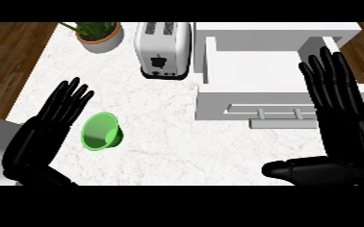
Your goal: Pick up the cup, place it into the drawer and close the drawer
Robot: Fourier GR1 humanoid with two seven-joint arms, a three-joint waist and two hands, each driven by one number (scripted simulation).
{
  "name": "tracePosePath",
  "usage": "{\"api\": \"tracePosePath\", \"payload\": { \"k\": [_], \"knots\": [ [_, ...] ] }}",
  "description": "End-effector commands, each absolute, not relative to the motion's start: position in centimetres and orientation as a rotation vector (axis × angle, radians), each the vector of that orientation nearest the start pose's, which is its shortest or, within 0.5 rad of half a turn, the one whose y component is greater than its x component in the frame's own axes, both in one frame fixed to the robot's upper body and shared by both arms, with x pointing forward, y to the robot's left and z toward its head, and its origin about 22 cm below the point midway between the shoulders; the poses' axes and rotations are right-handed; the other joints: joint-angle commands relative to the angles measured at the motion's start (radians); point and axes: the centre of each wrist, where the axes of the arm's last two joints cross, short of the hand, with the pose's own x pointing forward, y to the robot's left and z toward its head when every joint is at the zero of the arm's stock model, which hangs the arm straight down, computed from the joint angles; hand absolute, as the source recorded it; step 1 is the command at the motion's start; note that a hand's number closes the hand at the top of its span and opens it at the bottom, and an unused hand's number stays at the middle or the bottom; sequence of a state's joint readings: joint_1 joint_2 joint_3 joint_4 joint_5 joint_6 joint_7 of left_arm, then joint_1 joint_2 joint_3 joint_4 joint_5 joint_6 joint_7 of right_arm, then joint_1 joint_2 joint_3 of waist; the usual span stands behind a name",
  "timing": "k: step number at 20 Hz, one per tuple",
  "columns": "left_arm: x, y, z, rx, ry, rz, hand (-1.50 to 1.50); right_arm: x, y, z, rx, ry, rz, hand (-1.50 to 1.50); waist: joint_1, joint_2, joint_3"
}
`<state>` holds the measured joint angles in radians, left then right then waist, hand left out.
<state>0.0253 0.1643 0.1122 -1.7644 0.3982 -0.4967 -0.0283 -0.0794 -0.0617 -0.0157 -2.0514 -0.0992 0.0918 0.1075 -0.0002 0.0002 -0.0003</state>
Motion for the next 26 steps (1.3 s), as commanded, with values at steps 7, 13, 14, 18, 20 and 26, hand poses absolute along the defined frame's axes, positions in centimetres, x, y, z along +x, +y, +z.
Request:
{"api": "tracePosePath", "payload": {
  "k": [7, 13, 14, 18, 20, 26],
  "knots": [
    [24.5, 32.0, 3.7, -0.349, -1.771, -0.185, -1.5, 22.6, -24.7, 13.4, 0.132, -2.003, 0.118, -1.5, -0.001, 0.0, 0.0],
    [24.1, 31.4, -1.8, -0.354, -1.759, -0.19, -1.5, 22.9, -23.0, 13.2, 0.133, -2.007, 0.123, -1.5, -0.001, 0.0, 0.0],
    [23.7, 31.8, -2.8, -0.354, -1.715, -0.186, -1.5, 23.6, -24.8, 13.8, 0.156, -2.015, 0.12, -1.5, -0.001, 0.001, 0.0],
    [24.0, 31.0, -4.2, -0.346, -1.706, -0.199, -1.5, 21.5, -22.8, 13.6, 0.147, -2.014, 0.101, -1.5, -0.003, 0.0, 0.0],
    [24.1, 34.3, -5.0, -0.321, -1.698, -0.201, -1.5, 21.9, -23.3, 13.0, 0.145, -2.006, 0.11, -1.5, -0.004, 0.0, 0.0],
    [24.3, 34.0, -6.9, -0.347, -1.689, -0.208, -1.5, 21.6, -21.9, 13.1, 0.124, -2.01, 0.137, -1.5, -0.002, 0.0, 0.0]
  ]
}}
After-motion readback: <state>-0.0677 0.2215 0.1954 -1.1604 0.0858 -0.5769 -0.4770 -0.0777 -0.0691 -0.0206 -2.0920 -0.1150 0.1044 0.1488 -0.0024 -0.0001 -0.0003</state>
